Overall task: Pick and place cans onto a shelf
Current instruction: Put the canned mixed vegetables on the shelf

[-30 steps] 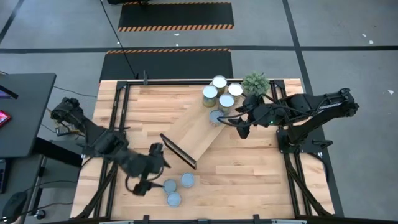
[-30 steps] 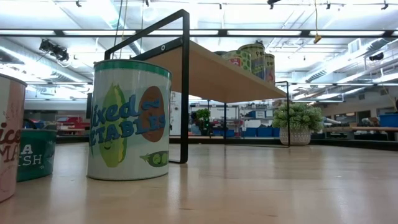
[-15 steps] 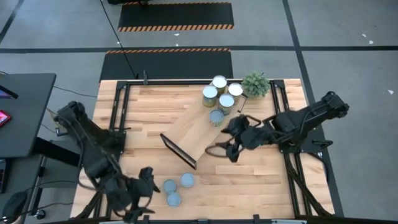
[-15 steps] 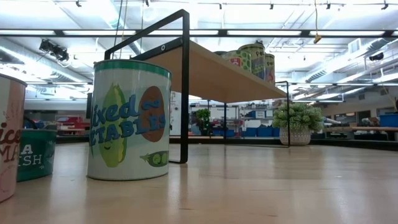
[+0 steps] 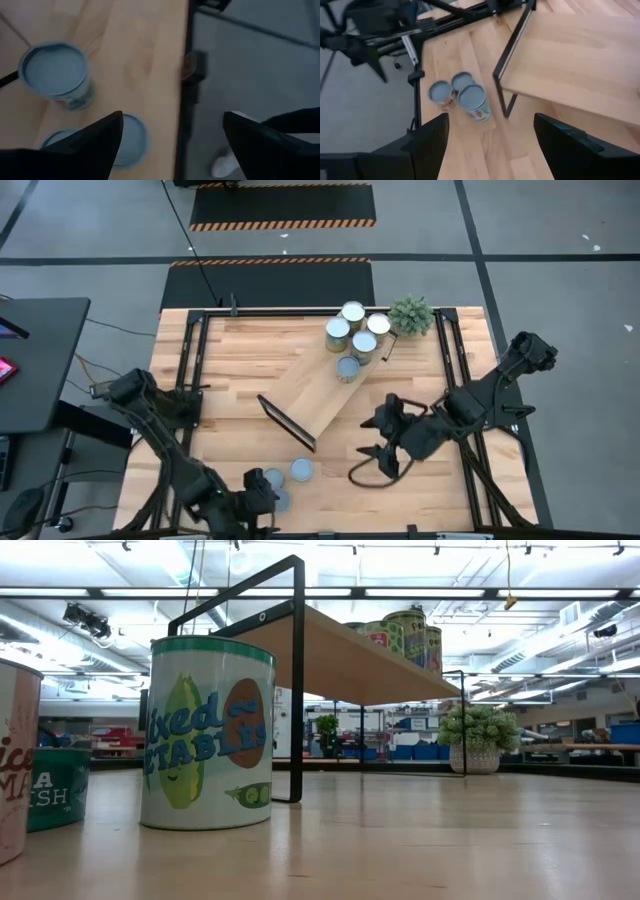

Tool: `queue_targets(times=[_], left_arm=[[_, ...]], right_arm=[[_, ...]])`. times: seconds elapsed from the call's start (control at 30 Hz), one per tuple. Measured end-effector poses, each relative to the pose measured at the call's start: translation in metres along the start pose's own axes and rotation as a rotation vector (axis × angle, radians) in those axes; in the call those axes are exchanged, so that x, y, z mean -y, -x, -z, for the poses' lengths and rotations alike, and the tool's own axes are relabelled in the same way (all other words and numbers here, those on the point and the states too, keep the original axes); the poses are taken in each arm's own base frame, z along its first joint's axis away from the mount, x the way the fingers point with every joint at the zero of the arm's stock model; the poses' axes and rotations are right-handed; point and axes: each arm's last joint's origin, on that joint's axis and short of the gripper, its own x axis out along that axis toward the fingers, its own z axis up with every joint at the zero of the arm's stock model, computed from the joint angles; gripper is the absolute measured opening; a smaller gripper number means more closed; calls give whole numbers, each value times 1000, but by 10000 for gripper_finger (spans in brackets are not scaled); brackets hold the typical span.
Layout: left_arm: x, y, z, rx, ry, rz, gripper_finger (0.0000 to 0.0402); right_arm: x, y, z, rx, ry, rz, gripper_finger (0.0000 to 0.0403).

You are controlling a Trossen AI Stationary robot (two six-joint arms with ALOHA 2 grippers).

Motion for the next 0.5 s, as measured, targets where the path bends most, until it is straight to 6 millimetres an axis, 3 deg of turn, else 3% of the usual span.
queue_targets(times=[0.3,0.5], left_arm=[[-19,-49,5,-72,-3,-170,347],[-28,-56,5,-90,-58,-230,345]], right_arm=[[-42,-46,40,-44,129,-15,297],[-63,-91,69,-65,164,-30,297]])
